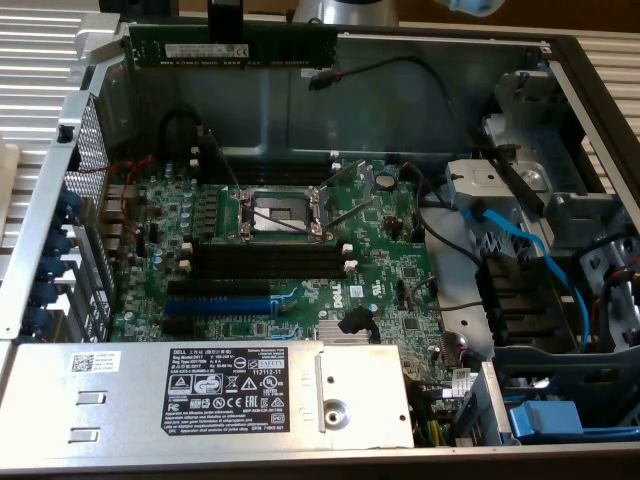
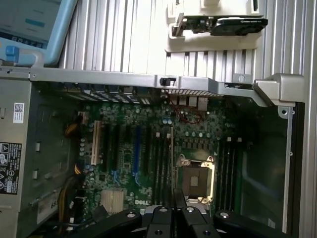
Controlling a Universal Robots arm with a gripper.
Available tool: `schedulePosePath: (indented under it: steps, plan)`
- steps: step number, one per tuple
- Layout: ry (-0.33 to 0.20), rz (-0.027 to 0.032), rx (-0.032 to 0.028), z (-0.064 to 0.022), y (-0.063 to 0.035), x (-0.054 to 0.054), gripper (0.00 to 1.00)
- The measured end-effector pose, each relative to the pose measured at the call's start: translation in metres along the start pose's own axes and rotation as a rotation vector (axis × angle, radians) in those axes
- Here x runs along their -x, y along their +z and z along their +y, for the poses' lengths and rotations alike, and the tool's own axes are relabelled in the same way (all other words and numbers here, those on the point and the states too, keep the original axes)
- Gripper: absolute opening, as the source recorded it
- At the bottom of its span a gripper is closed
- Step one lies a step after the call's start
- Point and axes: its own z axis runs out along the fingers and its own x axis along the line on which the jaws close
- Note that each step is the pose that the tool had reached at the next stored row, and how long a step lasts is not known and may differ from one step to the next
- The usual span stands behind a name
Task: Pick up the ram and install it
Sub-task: 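Pick up the ram and move it above insertion slot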
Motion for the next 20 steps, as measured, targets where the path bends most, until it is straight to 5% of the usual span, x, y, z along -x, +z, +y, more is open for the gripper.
schedulePosePath:
  steps: [5, 9, 20]
  plan:
    - [0.01, 0.0011, 0.0001, -0.0056, 0.0025, 0.003, 0.12]
    - [0.022, 0.0062, -0.0078, -0.0059, 0.0059, 0.004, 0.12]
    - [0.086, 0.0042, -0.0103, -0.0064, 0.0227, 0.005, 0.12]
